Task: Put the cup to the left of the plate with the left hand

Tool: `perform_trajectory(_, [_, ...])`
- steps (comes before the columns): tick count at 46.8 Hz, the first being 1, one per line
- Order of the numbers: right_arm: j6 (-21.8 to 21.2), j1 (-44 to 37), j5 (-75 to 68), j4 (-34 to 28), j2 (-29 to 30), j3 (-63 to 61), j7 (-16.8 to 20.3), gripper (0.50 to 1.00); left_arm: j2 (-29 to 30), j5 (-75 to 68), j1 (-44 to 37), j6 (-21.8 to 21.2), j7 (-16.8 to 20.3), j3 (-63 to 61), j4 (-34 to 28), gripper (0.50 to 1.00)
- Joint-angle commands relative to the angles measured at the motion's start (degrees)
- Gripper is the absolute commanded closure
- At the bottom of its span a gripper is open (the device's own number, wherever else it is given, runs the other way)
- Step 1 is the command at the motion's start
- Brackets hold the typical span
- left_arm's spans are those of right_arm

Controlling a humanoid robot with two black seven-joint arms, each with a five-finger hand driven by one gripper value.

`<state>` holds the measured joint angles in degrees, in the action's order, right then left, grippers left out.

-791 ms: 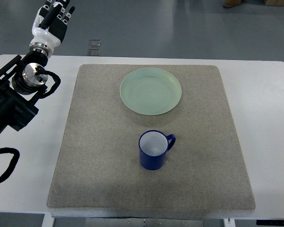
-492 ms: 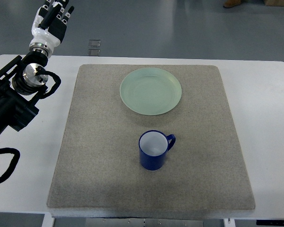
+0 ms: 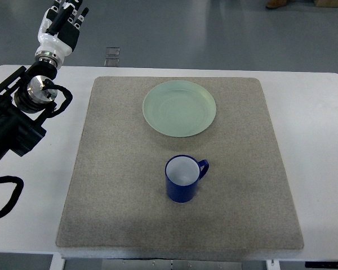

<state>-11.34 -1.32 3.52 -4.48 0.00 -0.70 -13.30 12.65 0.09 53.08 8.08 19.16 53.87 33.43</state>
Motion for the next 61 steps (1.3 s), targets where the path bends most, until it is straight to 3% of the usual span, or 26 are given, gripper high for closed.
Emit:
perform_trajectory(1, [0.0,0.0,0.0,0.0,0.0,0.0,0.02,0.568,0.0,0.0,0.0,0.0,0.0,-0.08,0.06,0.501])
perform_trajectory(20, [0.0,0.0,0.0,0.0,0.0,0.0,0.02,0.568,0.71,0.0,0.18,0.09,-0.53,-0.7,1.28,0.501])
perform_trajectory(44, [0.0,0.0,0.0,0.0,0.0,0.0,-0.06,0.568,6.33,-0.26,0.35,0.09,-0.53,-14.84,15.43,0.501])
perform_trajectory(52, [0.0,0.0,0.0,0.0,0.0,0.0,-0.06,0.568,8.08,-0.44,1.58,0.27,-0.61,-19.94,16.32,0.501])
perform_trajectory(61, [0.0,0.0,0.0,0.0,0.0,0.0,0.02,0.568,12.3,-0.44,1.67,3.51,-0.61,-25.04,21.67,0.501])
